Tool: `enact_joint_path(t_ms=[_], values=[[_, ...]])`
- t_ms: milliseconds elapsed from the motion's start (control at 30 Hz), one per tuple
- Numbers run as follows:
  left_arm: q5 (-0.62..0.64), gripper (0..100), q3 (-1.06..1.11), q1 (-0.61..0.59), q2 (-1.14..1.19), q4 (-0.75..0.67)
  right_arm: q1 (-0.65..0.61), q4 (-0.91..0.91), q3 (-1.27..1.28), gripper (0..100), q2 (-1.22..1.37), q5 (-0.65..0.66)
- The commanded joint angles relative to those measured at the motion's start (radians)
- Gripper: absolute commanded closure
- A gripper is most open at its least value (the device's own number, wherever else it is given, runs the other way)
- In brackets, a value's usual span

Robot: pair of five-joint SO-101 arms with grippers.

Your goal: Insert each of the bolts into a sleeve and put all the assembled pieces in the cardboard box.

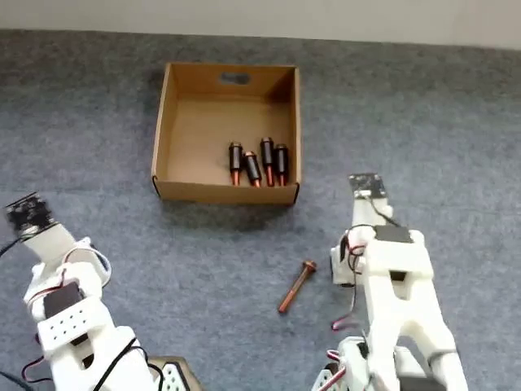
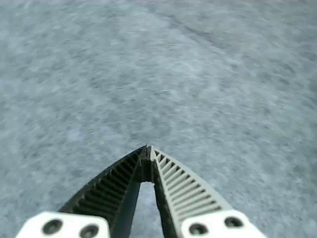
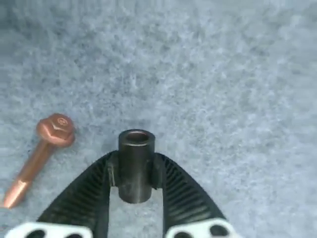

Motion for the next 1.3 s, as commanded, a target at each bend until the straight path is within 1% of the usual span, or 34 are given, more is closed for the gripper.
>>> enact_joint_path(t_ms=[0, 133, 233, 300, 400, 433, 567, 733, 800, 900, 1000, 1067, 1167, 1267], values=[[-0.091, 98, -0.027, 0.12, -0.015, 0.032, 0.038, 0.077, -0.058, 99.3, -0.269, 0.003], [-0.241, 98, -0.073, 0.315, -0.007, 0.152, 0.042, 0.067, 0.053, 99.3, -0.538, -0.005], [-0.338, 98, -0.124, 0.461, -0.005, 0.282, 0.044, 0.03, 0.163, 99.3, -0.705, -0.086], [-0.379, 98, -0.179, 0.535, -0.005, 0.374, 0.054, 0.019, 0.211, 99.3, -0.792, -0.103], [-0.408, 97, -0.274, 0.615, -0.005, 0.488, 0.131, 0.018, 0.237, 99.3, -0.871, -0.107], [-0.408, 95, -0.305, 0.645, -0.005, 0.517, 0.16, 0.018, 0.242, 99.3, -0.883, -0.109], [-0.405, 82, -0.41, 0.791, -0.004, 0.621, 0.249, 0.015, 0.243, 99.3, -0.878, -0.11], [-0.404, 84, -0.501, 0.915, 0.001, 0.64, 0.34, 0.013, 0.236, 99.3, -0.839, -0.152], [-0.404, 84, -0.532, 0.958, 0.044, 0.64, 0.374, 0.012, 0.234, 99.3, -0.829, -0.16], [-0.347, 84, -0.601, 1.009, 0.191, 0.64, 0.4, -0.024, 0.243, 99.3, -0.823, -0.161], [-0.308, 84, -0.707, 1.076, 0.394, 0.646, 0.423, -0.051, 0.245, 99.3, -0.823, -0.224], [-0.284, 84, -0.773, 1.135, 0.516, 0.644, 0.452, -0.059, 0.245, 99.3, -0.823, -0.235], [-0.201, 84, -0.857, 1.23, 0.647, 0.64, 0.496, -0.065, 0.246, 99.3, -0.823, -0.238], [-0.107, 84, -0.926, 1.308, 0.756, 0.62, 0.509, -0.062, 0.251, 99.3, -0.823, -0.238]])
